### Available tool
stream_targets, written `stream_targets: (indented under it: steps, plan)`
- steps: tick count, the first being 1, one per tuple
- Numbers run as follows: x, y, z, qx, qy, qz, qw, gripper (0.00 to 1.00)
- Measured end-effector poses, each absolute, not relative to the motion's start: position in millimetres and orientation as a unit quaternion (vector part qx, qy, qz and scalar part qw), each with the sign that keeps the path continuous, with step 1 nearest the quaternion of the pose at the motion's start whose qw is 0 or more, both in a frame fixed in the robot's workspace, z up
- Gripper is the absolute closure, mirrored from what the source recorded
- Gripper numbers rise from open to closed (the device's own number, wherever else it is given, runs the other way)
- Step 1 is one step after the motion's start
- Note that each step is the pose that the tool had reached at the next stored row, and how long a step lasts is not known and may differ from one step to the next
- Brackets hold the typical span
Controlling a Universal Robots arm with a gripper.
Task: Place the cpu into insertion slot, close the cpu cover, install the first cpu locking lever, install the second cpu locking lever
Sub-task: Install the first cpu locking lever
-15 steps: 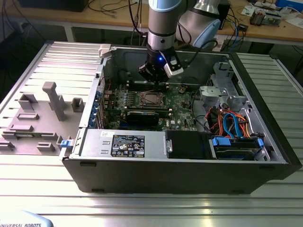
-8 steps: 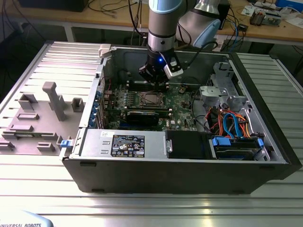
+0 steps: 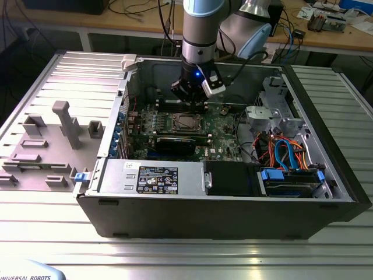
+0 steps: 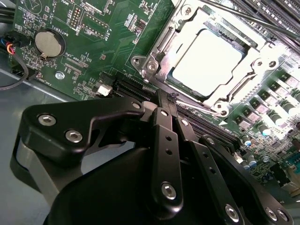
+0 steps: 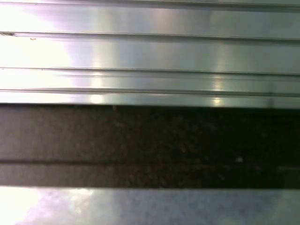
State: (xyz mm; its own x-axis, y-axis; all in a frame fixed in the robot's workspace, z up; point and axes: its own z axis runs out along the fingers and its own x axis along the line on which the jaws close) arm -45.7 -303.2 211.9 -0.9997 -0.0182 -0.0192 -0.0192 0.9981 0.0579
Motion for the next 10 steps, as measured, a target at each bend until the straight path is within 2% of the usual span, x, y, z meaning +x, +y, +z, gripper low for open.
stream_targets:
  steps: [10]
  plan:
    - [-45.6,-303.3,210.7,-0.009,1.0,0.026,0.009,0.89]
